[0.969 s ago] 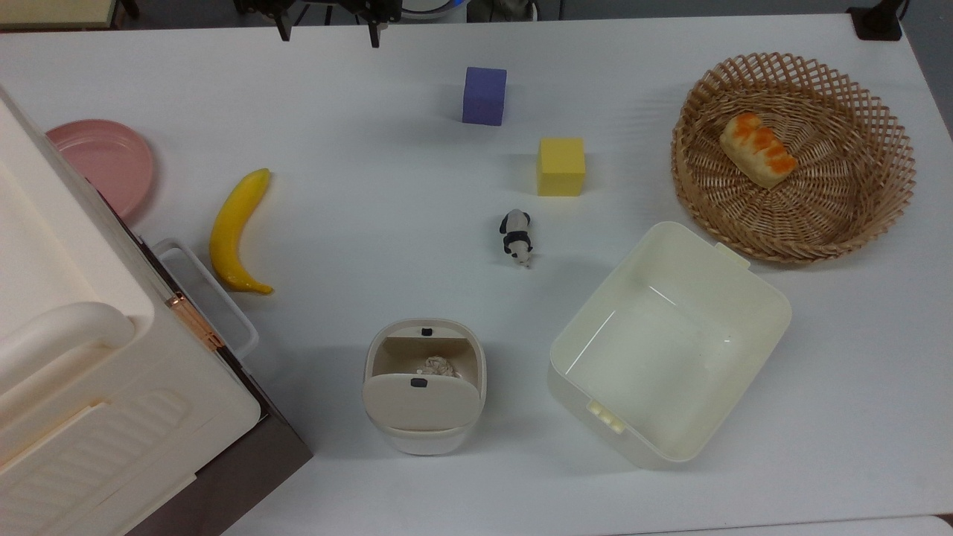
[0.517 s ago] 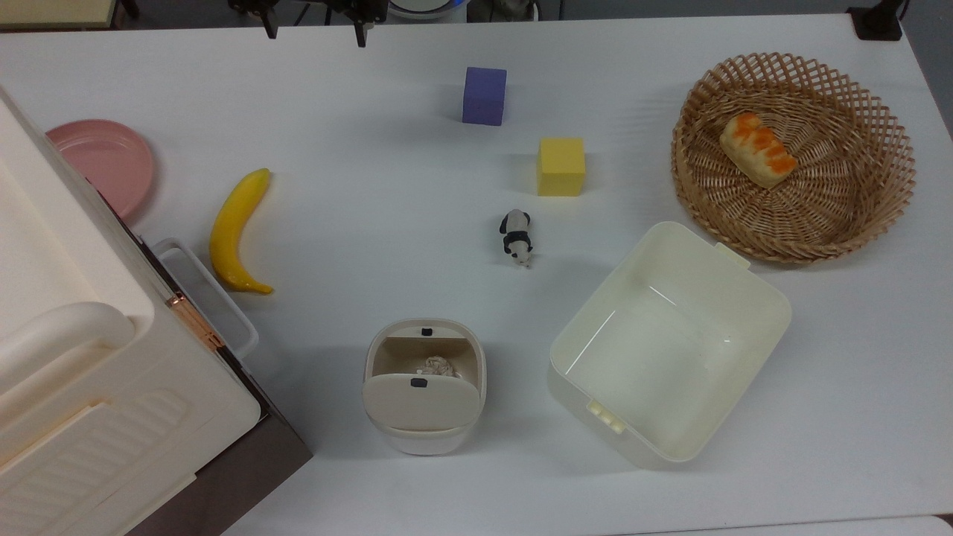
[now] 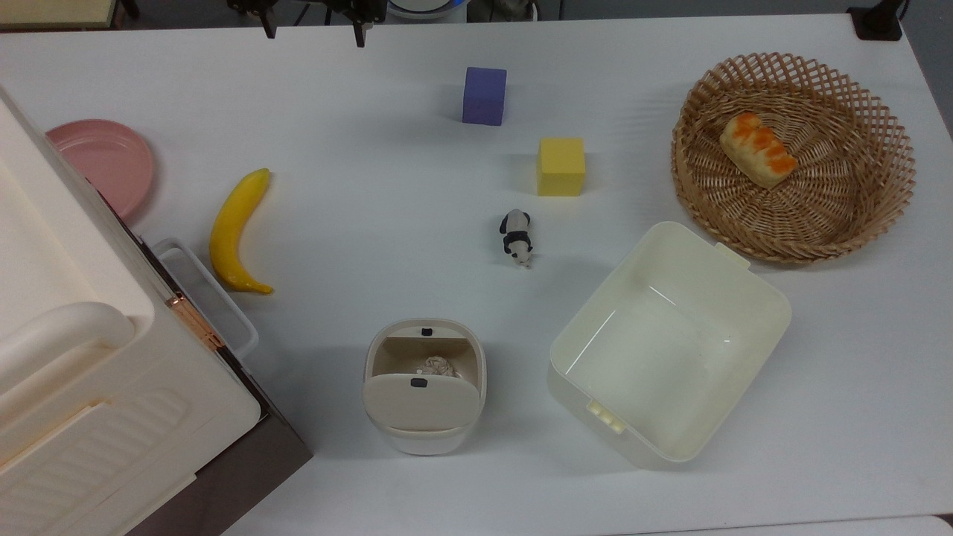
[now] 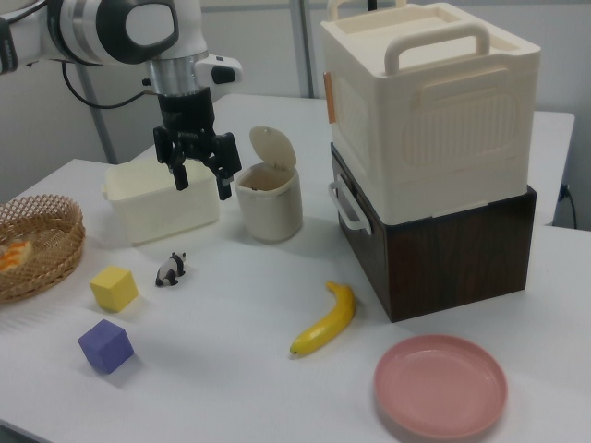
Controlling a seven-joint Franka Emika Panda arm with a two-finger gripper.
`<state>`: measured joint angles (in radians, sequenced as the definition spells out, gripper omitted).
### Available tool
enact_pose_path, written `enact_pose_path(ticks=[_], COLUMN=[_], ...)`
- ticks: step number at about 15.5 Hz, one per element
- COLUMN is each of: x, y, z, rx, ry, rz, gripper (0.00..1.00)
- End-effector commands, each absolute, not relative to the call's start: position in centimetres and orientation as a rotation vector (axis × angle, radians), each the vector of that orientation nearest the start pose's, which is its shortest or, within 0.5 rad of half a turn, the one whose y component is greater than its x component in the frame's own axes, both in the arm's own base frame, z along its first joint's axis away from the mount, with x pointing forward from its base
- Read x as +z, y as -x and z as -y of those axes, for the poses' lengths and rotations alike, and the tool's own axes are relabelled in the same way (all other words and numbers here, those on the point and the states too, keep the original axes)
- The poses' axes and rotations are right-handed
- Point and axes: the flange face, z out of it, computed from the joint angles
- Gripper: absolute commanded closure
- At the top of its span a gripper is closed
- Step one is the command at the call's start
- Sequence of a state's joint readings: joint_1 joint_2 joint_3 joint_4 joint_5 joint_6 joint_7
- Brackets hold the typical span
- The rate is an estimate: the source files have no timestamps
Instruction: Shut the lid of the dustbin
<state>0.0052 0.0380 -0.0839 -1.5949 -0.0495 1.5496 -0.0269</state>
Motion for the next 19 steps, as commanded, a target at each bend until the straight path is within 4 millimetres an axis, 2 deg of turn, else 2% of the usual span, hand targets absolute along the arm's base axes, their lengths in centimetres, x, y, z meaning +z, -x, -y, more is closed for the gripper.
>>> enact_pose_path(ticks=[1,19], x=[59.44,58.72], y=[-55.42,-55.82], z=[4.59,3.84], rx=[0.150,0.166], ry=[3.201,3.203], rz=[-0.078,-0.057], gripper=[0.00,0.00])
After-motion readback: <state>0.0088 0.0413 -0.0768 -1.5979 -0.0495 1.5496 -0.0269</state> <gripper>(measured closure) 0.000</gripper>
